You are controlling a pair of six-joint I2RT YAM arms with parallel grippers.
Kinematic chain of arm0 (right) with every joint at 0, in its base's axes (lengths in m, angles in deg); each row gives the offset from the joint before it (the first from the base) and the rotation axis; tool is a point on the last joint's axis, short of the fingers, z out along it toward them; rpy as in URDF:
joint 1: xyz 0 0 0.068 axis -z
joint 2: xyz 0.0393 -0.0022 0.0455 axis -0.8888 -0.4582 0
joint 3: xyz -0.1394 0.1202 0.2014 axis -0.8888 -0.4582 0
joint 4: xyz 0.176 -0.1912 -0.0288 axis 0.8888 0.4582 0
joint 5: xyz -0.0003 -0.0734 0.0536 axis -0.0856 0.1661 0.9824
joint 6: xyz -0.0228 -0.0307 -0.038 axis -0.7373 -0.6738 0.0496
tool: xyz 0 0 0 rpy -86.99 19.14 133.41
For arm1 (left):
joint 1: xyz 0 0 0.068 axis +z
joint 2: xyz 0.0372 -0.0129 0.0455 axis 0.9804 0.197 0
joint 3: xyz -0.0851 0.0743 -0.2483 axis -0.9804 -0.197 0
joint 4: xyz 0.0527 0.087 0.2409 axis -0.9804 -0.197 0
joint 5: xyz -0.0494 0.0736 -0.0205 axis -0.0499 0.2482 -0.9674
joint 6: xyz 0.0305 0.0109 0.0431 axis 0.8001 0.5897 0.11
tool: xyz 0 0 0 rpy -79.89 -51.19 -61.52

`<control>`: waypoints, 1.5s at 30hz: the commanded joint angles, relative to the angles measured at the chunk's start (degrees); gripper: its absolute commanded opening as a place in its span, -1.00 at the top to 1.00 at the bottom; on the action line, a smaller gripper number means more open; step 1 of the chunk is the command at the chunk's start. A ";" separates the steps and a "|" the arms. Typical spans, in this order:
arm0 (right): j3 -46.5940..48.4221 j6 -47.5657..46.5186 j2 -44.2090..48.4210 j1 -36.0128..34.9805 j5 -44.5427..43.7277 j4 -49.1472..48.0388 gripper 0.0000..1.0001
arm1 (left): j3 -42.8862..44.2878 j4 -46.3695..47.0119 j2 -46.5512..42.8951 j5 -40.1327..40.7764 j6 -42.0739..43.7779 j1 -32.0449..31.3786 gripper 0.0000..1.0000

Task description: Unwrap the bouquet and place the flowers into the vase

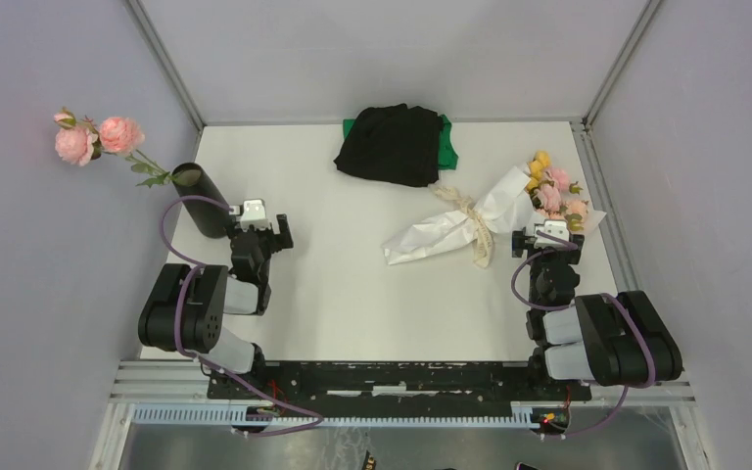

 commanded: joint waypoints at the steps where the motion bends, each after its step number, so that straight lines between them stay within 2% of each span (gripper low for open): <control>1: -5.90 1.03 0.04 -0.04 0.46 -2.10 -0.96 | 1.00 1.98 -0.36 -0.44 -1.32 -0.01 -1.00; 13: -5.76 1.74 1.02 -0.11 -1.34 -1.41 -0.96 | 1.28 1.59 -0.27 -0.45 -1.37 -0.07 -1.00; 15: -3.15 2.26 5.21 -1.04 -5.67 7.09 -0.96 | 1.06 1.94 -0.40 -0.06 -1.37 -0.07 -1.00; 16: 0.71 3.22 7.76 -1.67 -8.67 16.40 -0.96 | 1.65 1.66 -1.10 0.88 -1.52 -0.16 -1.00; 18: 10.16 7.40 11.99 -2.65 -15.58 37.13 -0.96 | 6.19 -10.70 -6.28 2.52 -1.07 -1.17 -1.00; 20: 17.83 10.93 13.02 -3.66 -17.78 50.64 -0.96 | 8.25 -16.54 -11.92 5.85 0.30 -4.31 -1.00; 23: 23.57 15.57 12.73 -6.14 -15.32 58.72 -0.96 | 11.41 -20.66 -16.75 8.53 0.16 -9.91 -1.00; 25: 26.61 15.67 11.56 -10.11 -17.25 63.06 -0.96 | 18.33 -30.23 -16.31 10.16 -1.84 -14.01 -1.00; 28: 29.14 14.61 10.33 -16.46 -22.46 65.31 -0.96 | 30.88 -45.12 -11.60 8.07 -4.49 -18.89 -1.00; 32: 32.90 14.59 9.34 -18.96 -20.72 69.00 -0.96 | 41.62 -51.37 -2.07 7.02 -3.45 -25.76 -1.00; 33: 34.03 15.33 9.18 -19.06 -20.35 70.49 -0.96 | 47.04 -54.62 1.24 5.08 -3.82 -26.34 -1.00; 37: 35.47 15.18 11.37 -19.26 -19.00 73.64 -0.96 | 57.78 -60.16 15.65 -1.32 2.10 -29.08 -1.00; 40: 35.19 15.52 14.73 -19.25 -16.93 75.23 -0.96 | 66.43 -65.87 23.96 -8.94 2.96 -29.70 -1.00; 45: 35.37 17.74 15.28 -19.22 -17.44 77.72 -0.96 | 77.02 -71.68 33.85 -11.33 3.03 -32.00 -1.00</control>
